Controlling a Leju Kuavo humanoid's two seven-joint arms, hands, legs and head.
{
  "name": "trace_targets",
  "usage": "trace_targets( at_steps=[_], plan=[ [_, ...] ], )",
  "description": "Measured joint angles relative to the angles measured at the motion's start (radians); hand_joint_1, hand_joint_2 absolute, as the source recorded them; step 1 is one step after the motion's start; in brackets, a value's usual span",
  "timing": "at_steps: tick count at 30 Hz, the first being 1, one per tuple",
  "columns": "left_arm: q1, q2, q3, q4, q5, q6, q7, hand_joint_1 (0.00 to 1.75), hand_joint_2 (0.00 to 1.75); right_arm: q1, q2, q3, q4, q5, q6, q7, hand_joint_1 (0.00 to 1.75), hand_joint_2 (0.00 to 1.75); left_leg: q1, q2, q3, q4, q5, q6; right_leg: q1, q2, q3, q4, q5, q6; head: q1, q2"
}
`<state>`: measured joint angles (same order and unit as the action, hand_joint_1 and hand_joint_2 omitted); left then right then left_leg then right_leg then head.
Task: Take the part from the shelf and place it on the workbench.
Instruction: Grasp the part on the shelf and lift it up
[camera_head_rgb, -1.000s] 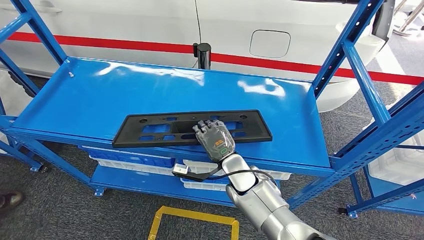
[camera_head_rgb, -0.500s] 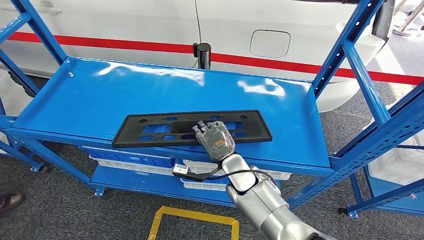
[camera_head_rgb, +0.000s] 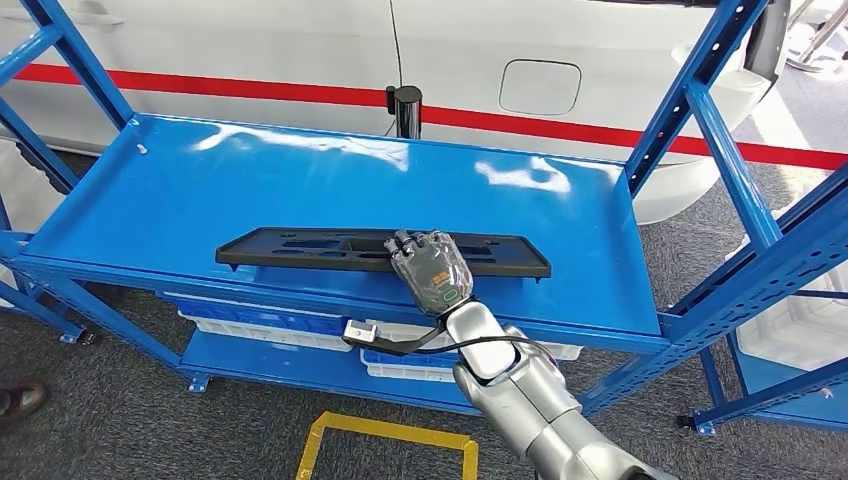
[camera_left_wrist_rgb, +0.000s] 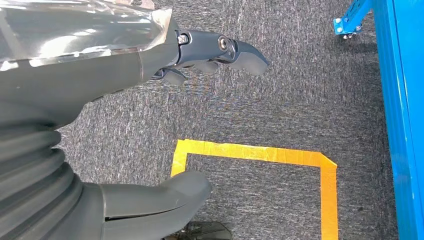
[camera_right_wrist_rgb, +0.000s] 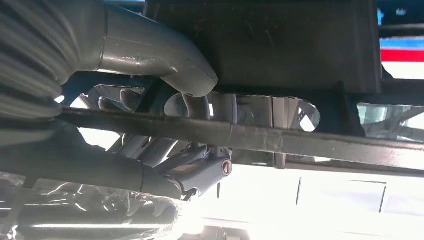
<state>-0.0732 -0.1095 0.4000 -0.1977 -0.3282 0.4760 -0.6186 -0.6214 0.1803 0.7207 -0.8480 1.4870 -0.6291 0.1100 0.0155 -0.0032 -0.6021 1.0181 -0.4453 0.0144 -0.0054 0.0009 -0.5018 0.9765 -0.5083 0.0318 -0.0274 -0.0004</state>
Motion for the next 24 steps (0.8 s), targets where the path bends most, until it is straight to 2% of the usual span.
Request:
trace_targets(
  at_steps=[6,9,12,15,20,24],
  plan=[
    [0.000,-0.001,0.003,0.000,-0.020,0.021,0.025,0.00,1.75,0.011,-0.015,0.003,-0.050,-0.002,0.002,-0.005,1.75,1.75,0.000,0.000,0.000,0.000,0.000,0.000,0.000,0.000,0.000,0.000,0.000,0.000,0.000,0.000],
    [0.000,-0.001,0.003,0.000,-0.028,0.027,0.043,0.00,1.75,0.032,-0.035,-0.016,-0.111,-0.053,0.000,-0.077,1.75,1.75,0.000,0.000,0.000,0.000,0.000,0.000,0.000,0.000,-0.004,0.000,0.000,0.000,0.000,0.000],
    [0.002,-0.001,0.005,0.000,-0.033,0.034,0.063,0.00,1.75,0.065,-0.080,-0.063,-0.218,-0.175,-0.005,-0.184,1.75,1.75,0.000,-0.001,-0.001,0.000,0.000,0.000,0.000,-0.001,-0.004,0.000,0.000,0.000,0.000,0.000],
    [0.005,0.000,0.011,0.000,-0.030,0.043,0.073,0.00,1.75,0.088,-0.140,-0.120,-0.327,-0.261,-0.008,-0.237,1.75,1.75,-0.001,-0.001,-0.001,0.000,0.000,0.000,0.000,-0.001,-0.001,0.000,0.000,0.000,0.000,0.000],
    [0.012,0.002,0.030,0.000,-0.014,0.044,0.064,0.00,1.75,0.134,-0.227,-0.203,-0.470,-0.332,-0.036,-0.288,1.75,1.75,-0.002,-0.001,-0.001,0.000,0.000,0.000,-0.001,-0.001,0.000,0.000,0.000,0.001,0.000,0.000],
    [0.013,0.002,0.039,0.000,-0.015,0.043,0.069,0.00,1.75,0.155,-0.264,-0.241,-0.555,-0.353,-0.039,-0.300,1.75,1.75,-0.002,0.000,-0.001,0.000,0.000,0.000,-0.001,-0.001,-0.001,0.000,0.000,0.001,0.000,0.000]
  ],
)
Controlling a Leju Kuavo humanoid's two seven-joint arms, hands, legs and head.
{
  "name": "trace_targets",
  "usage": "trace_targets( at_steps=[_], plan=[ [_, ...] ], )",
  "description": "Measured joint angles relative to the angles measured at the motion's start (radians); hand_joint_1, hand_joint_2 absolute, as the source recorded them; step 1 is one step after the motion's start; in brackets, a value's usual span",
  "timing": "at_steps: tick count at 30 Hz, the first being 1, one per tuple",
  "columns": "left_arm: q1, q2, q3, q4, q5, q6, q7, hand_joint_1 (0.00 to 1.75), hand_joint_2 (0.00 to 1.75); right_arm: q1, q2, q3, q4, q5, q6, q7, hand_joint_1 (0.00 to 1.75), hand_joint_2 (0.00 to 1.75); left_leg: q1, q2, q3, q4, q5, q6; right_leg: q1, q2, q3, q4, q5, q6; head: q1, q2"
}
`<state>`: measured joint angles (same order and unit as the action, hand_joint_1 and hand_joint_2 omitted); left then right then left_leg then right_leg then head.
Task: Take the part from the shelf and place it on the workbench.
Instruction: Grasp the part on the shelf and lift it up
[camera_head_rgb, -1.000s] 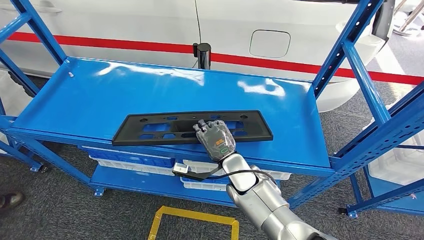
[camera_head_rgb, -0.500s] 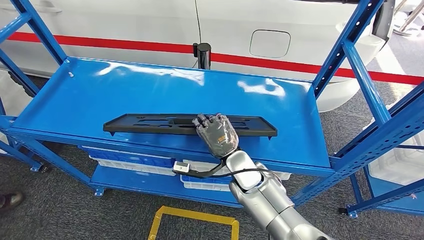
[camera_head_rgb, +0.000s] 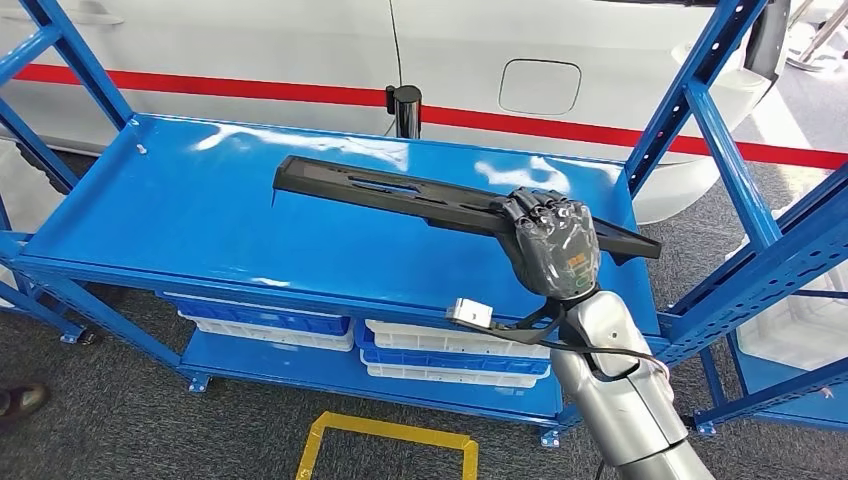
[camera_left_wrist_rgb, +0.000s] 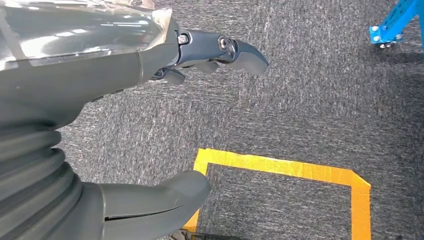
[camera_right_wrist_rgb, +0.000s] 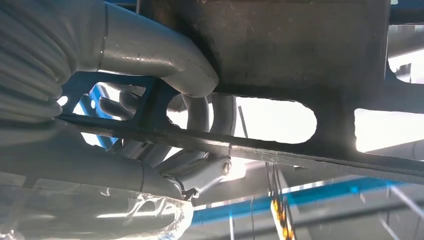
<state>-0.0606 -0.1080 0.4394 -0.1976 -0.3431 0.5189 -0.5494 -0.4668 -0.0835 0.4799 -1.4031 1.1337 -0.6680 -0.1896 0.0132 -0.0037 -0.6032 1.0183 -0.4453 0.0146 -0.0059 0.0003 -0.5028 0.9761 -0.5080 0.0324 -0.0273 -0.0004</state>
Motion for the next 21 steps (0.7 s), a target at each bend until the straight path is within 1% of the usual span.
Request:
trace_targets(
  at_steps=[6,16,21],
  plan=[
    [0.000,0.000,0.009,0.000,-0.001,-0.001,0.017,0.00,1.75,0.022,-0.031,-0.031,-0.073,-0.003,-0.002,-0.002,1.75,1.75,0.001,0.000,0.001,-0.001,0.000,0.000,0.000,0.000,0.000,0.000,0.000,0.000,0.000,0.000],
    [-0.002,0.000,0.015,0.000,0.007,-0.010,0.036,0.00,1.75,0.054,-0.052,-0.065,-0.119,-0.009,-0.011,0.002,1.75,1.75,0.001,0.000,0.001,-0.001,0.000,0.000,0.000,0.000,0.000,0.000,0.000,0.000,0.000,0.000],
    [-0.003,0.000,0.031,0.000,0.018,-0.022,0.087,0.00,1.75,0.066,-0.052,-0.073,-0.124,-0.016,-0.013,-0.007,1.75,1.75,0.000,0.000,0.001,-0.001,0.000,0.000,0.000,0.000,0.000,0.000,0.000,0.000,0.000,0.000]
  ],
)
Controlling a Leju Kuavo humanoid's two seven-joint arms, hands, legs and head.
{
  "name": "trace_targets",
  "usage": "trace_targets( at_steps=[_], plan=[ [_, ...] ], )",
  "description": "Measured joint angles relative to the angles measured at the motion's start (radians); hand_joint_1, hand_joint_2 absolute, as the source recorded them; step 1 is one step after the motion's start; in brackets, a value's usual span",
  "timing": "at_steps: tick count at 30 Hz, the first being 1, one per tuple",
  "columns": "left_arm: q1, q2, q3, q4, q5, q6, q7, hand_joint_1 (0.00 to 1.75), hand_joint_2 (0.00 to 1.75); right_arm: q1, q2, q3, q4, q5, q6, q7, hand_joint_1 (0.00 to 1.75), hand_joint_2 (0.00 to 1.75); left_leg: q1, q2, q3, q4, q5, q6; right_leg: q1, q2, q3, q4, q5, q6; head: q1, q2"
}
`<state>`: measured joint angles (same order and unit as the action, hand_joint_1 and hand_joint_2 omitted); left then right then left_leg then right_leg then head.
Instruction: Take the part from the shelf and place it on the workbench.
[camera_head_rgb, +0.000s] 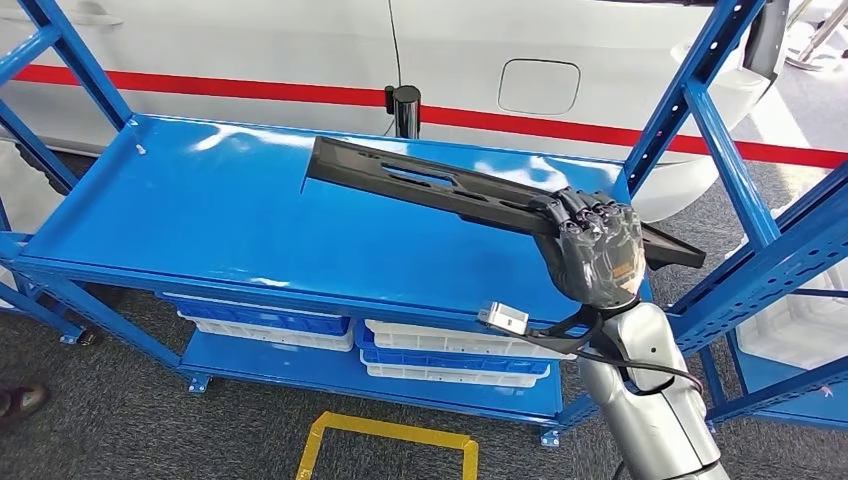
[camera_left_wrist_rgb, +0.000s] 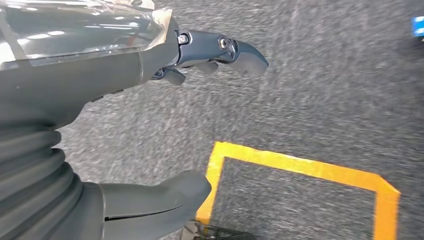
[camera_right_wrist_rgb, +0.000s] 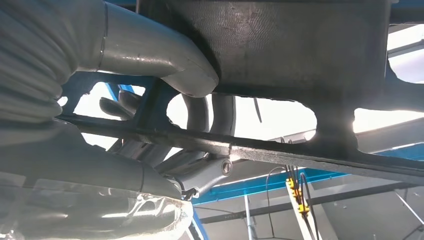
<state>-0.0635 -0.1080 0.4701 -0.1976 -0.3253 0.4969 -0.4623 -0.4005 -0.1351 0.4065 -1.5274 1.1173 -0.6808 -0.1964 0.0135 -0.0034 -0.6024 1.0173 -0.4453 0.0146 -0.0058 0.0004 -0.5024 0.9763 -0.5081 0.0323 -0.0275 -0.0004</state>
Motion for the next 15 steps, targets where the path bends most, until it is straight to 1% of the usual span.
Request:
trace_targets(
  at_steps=[5,10,13,14,15],
  plan=[
    [0.000,0.000,0.009,0.000,0.000,-0.002,0.028,0.00,1.75,0.000,0.002,-0.004,0.000,-0.004,0.000,-0.003,1.75,1.75,-0.001,0.000,0.000,0.001,0.000,0.000,-0.001,0.000,0.000,0.000,0.000,0.000,0.000,0.000],
    [-0.002,0.000,0.010,0.000,-0.003,-0.016,0.036,0.00,1.75,0.005,0.003,-0.009,0.000,-0.004,0.000,-0.003,1.75,1.75,-0.006,-0.001,-0.001,0.002,-0.004,0.005,-0.008,0.000,0.001,-0.002,0.000,0.003,0.000,0.000],
    [-0.002,0.001,0.010,0.000,-0.008,-0.030,0.039,0.00,1.75,0.012,0.003,-0.012,0.000,-0.004,0.000,-0.004,1.75,1.75,-0.012,-0.001,0.000,0.001,-0.002,0.015,-0.013,0.000,0.002,-0.003,0.001,0.013,0.000,0.000],
    [-0.002,0.001,0.010,0.000,-0.010,-0.034,0.040,0.00,1.75,0.014,0.002,-0.013,0.000,-0.004,-0.001,-0.004,1.75,1.75,-0.010,0.000,0.003,-0.005,0.002,0.020,-0.014,0.000,0.001,-0.001,-0.001,0.017,0.000,0.000],
    [-0.003,0.001,0.010,0.000,-0.012,-0.037,0.041,0.00,1.75,0.015,0.002,-0.015,-0.001,-0.005,-0.001,-0.004,1.75,1.75,-0.009,0.002,0.007,-0.013,0.006,0.026,-0.014,0.000,-0.005,0.013,-0.011,0.018,0.000,0.000]
  ],
)
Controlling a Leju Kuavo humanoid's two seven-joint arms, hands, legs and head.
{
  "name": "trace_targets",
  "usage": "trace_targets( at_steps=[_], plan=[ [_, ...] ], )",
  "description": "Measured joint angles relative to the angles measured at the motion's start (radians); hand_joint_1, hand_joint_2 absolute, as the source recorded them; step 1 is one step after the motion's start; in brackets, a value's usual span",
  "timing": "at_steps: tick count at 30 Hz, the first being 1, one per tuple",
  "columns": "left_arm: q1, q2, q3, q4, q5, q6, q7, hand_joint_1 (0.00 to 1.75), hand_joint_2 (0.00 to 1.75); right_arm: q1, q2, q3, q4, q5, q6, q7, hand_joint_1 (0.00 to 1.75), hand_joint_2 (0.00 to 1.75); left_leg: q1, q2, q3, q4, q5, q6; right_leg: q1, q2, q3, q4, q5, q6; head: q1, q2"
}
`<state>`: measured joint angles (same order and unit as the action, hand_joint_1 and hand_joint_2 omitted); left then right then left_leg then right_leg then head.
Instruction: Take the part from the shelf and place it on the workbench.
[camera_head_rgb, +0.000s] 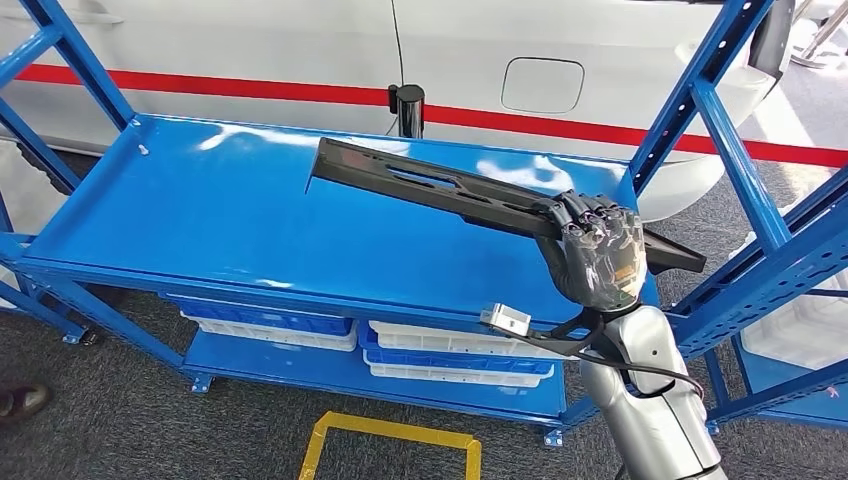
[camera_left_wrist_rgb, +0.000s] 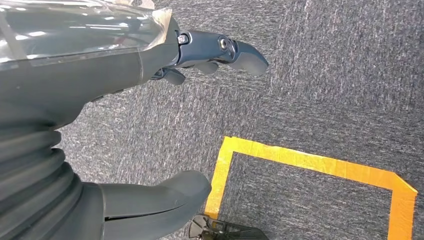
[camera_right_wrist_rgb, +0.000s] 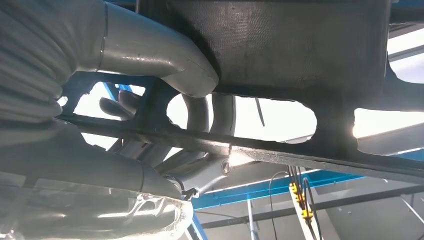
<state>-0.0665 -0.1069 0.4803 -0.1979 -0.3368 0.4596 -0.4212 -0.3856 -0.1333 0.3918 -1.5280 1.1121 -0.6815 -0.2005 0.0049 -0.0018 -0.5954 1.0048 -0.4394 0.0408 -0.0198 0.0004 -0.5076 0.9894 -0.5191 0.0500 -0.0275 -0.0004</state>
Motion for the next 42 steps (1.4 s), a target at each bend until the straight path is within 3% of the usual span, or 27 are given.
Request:
trace_targets(
  at_steps=[2,4,5,6,7,8,9,10,12,15,17,19,20,21,22,25,27,29,31,34,36,37,39,41,42],
  plan=[
    [-0.002,0.001,0.000,0.000,-0.001,-0.006,0.004,0.00,1.75,0.000,-0.001,-0.003,0.000,-0.003,0.000,0.000,1.75,1.75,0.005,0.003,0.006,-0.011,0.006,0.009,-0.001,0.000,-0.042,0.089,-0.045,-0.006,0.004,0.000],
    [-0.003,0.001,0.000,0.000,-0.002,-0.011,0.009,0.00,1.75,-0.001,-0.001,-0.005,0.001,-0.008,0.002,0.000,1.75,1.75,0.005,0.003,0.005,-0.012,0.007,0.010,-0.002,0.000,-0.113,0.232,-0.097,-0.009,0.007,0.000],
    [-0.003,0.001,0.000,0.000,-0.002,-0.013,0.012,0.00,1.75,-0.001,-0.002,-0.005,0.003,-0.010,0.004,0.000,1.75,1.75,0.005,0.003,0.005,-0.012,0.007,0.010,-0.003,0.000,-0.138,0.279,-0.106,-0.005,0.007,0.000],
    [-0.003,0.001,0.000,0.000,-0.003,-0.014,0.015,0.00,1.75,-0.003,-0.002,-0.006,0.004,-0.012,0.006,0.000,1.75,1.75,0.005,0.002,0.004,-0.011,0.008,0.009,-0.004,0.000,-0.145,0.287,-0.097,0.003,0.007,0.000],
    [-0.003,0.001,0.000,0.000,-0.004,-0.014,0.017,0.00,1.75,-0.005,-0.002,-0.006,0.006,-0.013,0.009,0.000,1.75,1.75,0.007,0.001,0.005,-0.011,0.008,0.006,-0.008,0.000,-0.132,0.253,-0.073,0.015,0.007,0.000],
    [-0.003,0.001,0.000,0.000,-0.004,-0.014,0.018,0.00,1.75,-0.008,-0.002,-0.006,0.006,-0.014,0.011,0.000,1.75,1.75,0.010,0.000,0.004,-0.008,0.008,0.002,-0.012,-0.001,-0.102,0.185,-0.039,0.027,0.008,0.000],
    [-0.003,0.001,0.000,0.000,-0.004,-0.014,0.019,0.00,1.75,-0.011,-0.002,-0.006,0.007,-0.015,0.012,0.000,1.75,1.75,0.010,-0.001,0.003,-0.005,0.007,-0.005,-0.016,-0.001,-0.067,0.114,-0.011,0.035,0.009,0.000],
    [-0.004,0.002,0.000,0.000,-0.005,-0.014,0.019,0.00,1.75,-0.014,-0.001,-0.006,0.007,-0.015,0.012,0.000,1.75,1.75,0.010,-0.003,0.000,-0.001,0.007,-0.013,-0.014,0.002,-0.041,0.062,0.011,0.035,0.009,0.000],
    [-0.004,0.004,0.000,0.000,-0.005,-0.014,0.019,0.00,1.75,-0.017,-0.002,-0.006,0.008,-0.016,0.012,0.000,1.75,1.75,0.006,-0.007,-0.007,0.008,0.008,-0.027,-0.010,0.007,-0.026,0.027,0.023,0.022,0.010,0.000],
    [-0.003,0.005,0.001,0.000,-0.005,-0.013,0.019,0.00,1.75,-0.019,-0.001,-0.006,0.011,-0.016,0.013,-0.001,1.75,1.75,0.011,-0.008,-0.021,0.025,-0.003,-0.040,-0.016,0.008,-0.041,0.031,0.030,-0.005,0.007,0.000],
    [-0.003,0.005,0.001,0.000,-0.004,-0.014,0.020,0.00,1.75,-0.021,0.001,-0.005,0.011,-0.016,0.013,-0.002,1.75,1.75,0.016,-0.004,-0.053,0.101,-0.065,-0.048,-0.016,0.006,-0.051,0.030,0.040,-0.027,0.005,0.000],
    [-0.003,0.004,0.001,0.000,-0.004,-0.015,0.020,0.00,1.75,-0.021,0.001,-0.006,0.013,-0.017,0.013,-0.002,1.75,1.75,0.016,-0.002,-0.104,0.230,-0.142,-0.053,-0.010,0.002,-0.065,0.030,0.048,-0.043,0.004,0.000],
    [-0.003,0.004,0.001,0.000,-0.004,-0.015,0.020,0.00,1.75,-0.020,0.001,-0.005,0.015,-0.017,0.013,-0.002,1.75,1.75,0.016,-0.002,-0.119,0.279,-0.162,-0.053,-0.006,0.001,-0.071,0.031,0.052,-0.047,0.004,0.000],
    [-0.003,0.004,0.002,0.000,-0.003,-0.016,0.020,0.00,1.75,-0.020,0.001,-0.005,0.016,-0.018,0.013,-0.002,1.75,1.75,0.016,-0.002,-0.118,0.294,-0.162,-0.051,-0.003,0.000,-0.077,0.031,0.056,-0.050,0.004,0.000],
    [-0.003,0.004,0.003,0.000,-0.003,-0.017,0.020,0.00,1.75,-0.020,0.001,-0.005,0.017,-0.018,0.013,-0.002,1.75,1.75,0.015,-0.002,-0.096,0.271,-0.145,-0.048,0.000,0.000,-0.081,0.031,0.060,-0.051,0.004,0.000],
    [-0.005,0.006,0.004,0.000,-0.004,-0.020,0.020,0.00,1.75,-0.022,0.001,-0.005,0.019,-0.018,0.013,-0.002,1.75,1.75,0.012,-0.003,0.029,0.081,-0.078,-0.030,0.006,0.000,-0.086,0.031,0.068,-0.045,0.004,0.000],
    [-0.005,0.007,0.005,0.000,-0.005,-0.021,0.020,0.00,1.75,-0.024,0.001,-0.006,0.019,-0.021,0.013,-0.002,1.75,1.75,0.004,-0.003,0.065,0.018,-0.071,-0.023,0.007,-0.001,-0.089,0.031,0.075,-0.035,0.005,0.000],
    [-0.005,0.007,0.006,0.000,-0.005,-0.023,0.021,0.00,1.75,-0.026,0.000,-0.006,0.020,-0.027,0.013,-0.003,1.75,1.75,0.000,-0.002,0.066,0.007,-0.062,-0.015,0.007,-0.001,-0.090,0.030,0.083,-0.021,0.004,0.000],
    [-0.006,0.007,0.008,-0.001,-0.004,-0.026,0.022,0.00,1.75,-0.027,-0.004,-0.007,0.022,-0.034,0.013,-0.008,1.75,1.75,0.003,0.002,0.063,-0.008,-0.044,-0.003,0.008,-0.001,-0.105,0.054,0.063,-0.015,0.006,0.000],
    [-0.007,0.007,0.009,-0.001,-0.004,-0.029,0.022,0.00,1.75,-0.029,-0.010,-0.007,0.026,-0.040,0.013,-0.011,1.75,1.75,0.003,0.007,0.040,-0.015,-0.019,0.009,0.006,-0.001,-0.170,0.215,-0.032,-0.025,0.009,0.000],
    [-0.006,0.006,0.010,0.000,-0.004,-0.029,0.024,0.00,1.75,-0.027,-0.012,-0.007,0.031,-0.041,0.013,-0.012,1.75,1.75,0.003,0.008,0.022,-0.015,-0.007,0.008,0.004,-0.001,-0.188,0.292,-0.062,-0.019,0.010,0.000],
    [-0.006,0.005,0.010,0.000,-0.004,-0.029,0.025,0.00,1.75,-0.026,-0.013,-0.007,0.034,-0.041,0.013,-0.012,1.75,1.75,0.003,0.008,0.015,-0.014,-0.001,0.006,0.002,-0.001,-0.170,0.278,-0.055,-0.010,0.010,0.000],
    [-0.005,0.004,0.010,0.000,-0.006,-0.030,0.026,0.00,1.75,-0.026,-0.012,-0.007,0.037,-0.040,0.012,-0.013,1.75,1.75,0.004,0.008,0.004,-0.011,0.008,0.000,-0.003,-0.001,-0.082,0.145,-0.017,0.008,0.010,0.000],
    [-0.006,0.004,0.010,-0.001,-0.007,-0.030,0.027,0.00,1.75,-0.027,-0.012,-0.007,0.037,-0.038,0.011,-0.013,1.75,1.75,0.002,0.006,-0.005,-0.006,0.015,-0.011,0.001,0.002,-0.010,0.032,0.009,0.007,0.009,0.000],
    [-0.007,0.004,0.011,-0.001,-0.008,-0.030,0.028,0.00,1.75,-0.027,-0.012,-0.006,0.038,-0.038,0.010,-0.013,1.75,1.75,0.000,0.005,-0.010,-0.003,0.019,-0.017,0.004,0.004,0.000,0.012,0.011,0.000,0.009,0.000]
  ],
)
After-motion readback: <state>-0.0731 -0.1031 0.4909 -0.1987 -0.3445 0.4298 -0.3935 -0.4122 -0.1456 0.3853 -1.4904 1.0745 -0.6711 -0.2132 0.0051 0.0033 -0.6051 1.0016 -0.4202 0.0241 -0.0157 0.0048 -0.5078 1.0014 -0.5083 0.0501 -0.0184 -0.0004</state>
